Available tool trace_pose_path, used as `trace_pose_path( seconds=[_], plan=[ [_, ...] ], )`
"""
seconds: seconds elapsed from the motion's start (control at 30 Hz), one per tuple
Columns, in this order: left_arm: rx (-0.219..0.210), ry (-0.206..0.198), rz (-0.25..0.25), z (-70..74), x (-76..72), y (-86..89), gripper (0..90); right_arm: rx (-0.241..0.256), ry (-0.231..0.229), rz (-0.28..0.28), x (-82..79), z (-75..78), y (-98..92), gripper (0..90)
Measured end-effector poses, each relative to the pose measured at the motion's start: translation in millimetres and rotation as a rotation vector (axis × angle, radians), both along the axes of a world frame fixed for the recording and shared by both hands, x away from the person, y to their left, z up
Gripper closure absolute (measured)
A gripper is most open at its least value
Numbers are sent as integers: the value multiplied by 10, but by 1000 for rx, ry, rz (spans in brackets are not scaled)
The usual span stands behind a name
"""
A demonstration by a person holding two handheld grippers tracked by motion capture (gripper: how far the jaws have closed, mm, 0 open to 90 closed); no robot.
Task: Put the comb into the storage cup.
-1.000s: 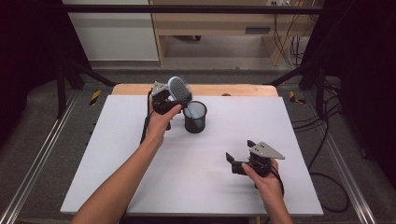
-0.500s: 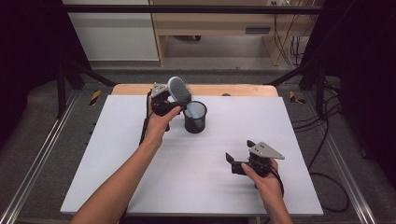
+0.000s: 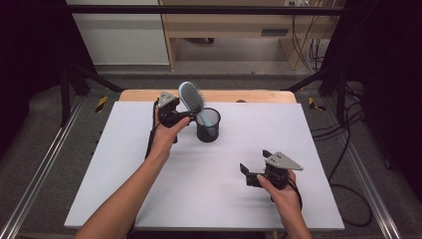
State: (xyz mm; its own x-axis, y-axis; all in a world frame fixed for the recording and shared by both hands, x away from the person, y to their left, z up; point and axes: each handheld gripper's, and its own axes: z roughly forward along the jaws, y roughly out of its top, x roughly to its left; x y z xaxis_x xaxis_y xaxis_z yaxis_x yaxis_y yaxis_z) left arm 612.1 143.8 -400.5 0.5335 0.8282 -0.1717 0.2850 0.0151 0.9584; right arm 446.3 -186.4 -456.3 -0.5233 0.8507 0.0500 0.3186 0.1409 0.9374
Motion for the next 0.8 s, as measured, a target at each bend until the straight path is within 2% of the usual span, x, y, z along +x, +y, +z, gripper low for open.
trace_pose_path(
  seconds=[0.17, 0.5, 0.8],
  plan=[
    [8, 0, 11, 15, -59, 54, 27, -4, -1, 5, -7, 5, -3, 40],
    [26, -28, 20, 90, -144, 138, 27, -2, -1, 8, -11, 11, 12, 36],
    [35, -42, 25, 117, -169, 206, 27, 6, 7, 19, 4, -2, 44, 36]
  ],
)
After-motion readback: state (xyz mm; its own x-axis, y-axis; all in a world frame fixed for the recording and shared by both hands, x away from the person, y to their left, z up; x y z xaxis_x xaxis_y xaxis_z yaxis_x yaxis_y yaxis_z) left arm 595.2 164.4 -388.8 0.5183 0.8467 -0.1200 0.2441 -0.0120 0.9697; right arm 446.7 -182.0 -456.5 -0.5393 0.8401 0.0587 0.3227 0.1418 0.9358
